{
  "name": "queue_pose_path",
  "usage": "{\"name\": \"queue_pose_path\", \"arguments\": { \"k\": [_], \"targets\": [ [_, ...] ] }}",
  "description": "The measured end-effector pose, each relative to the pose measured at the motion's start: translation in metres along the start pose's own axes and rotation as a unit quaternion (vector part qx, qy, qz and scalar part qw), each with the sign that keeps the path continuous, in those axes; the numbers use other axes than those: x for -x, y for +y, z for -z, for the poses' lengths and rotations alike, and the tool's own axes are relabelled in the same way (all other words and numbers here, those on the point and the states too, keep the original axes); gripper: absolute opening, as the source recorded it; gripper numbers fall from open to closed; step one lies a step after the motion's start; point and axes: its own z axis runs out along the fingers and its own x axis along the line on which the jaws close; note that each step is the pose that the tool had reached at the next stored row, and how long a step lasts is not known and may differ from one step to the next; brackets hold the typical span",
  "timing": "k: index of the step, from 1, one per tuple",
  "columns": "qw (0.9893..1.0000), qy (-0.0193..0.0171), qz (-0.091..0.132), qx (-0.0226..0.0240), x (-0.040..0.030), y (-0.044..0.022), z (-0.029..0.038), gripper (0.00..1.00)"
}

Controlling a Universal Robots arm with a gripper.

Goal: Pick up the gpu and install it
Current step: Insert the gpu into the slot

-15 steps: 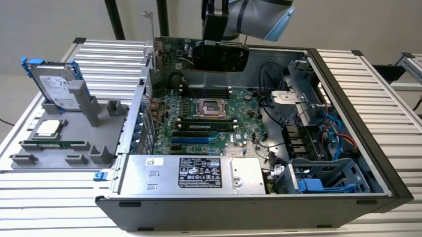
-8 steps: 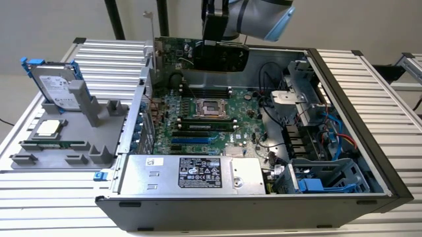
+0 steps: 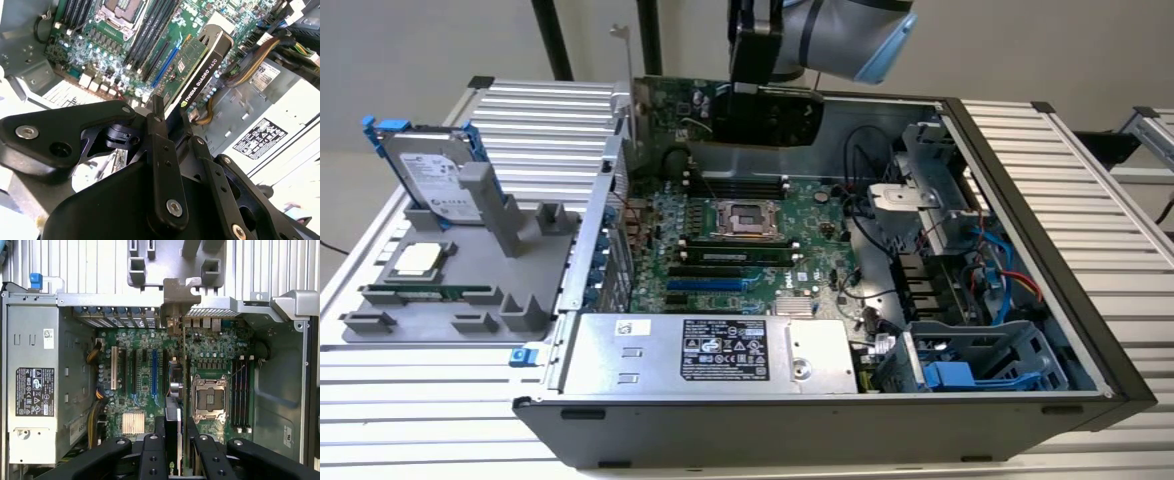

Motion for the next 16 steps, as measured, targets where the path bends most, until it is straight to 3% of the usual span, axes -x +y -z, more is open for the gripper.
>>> {"name": "queue_pose_path", "arguments": {
  "k": [6,16],
  "targets": [
    [1.0000,0.0029,0.001,-0.0024,0.0004,-0.0009,-0.0056,0.00],
    [0.9998,0.0160,0.000,-0.0081,0.0014,-0.0027,-0.0166,0.00]
  ]
}}
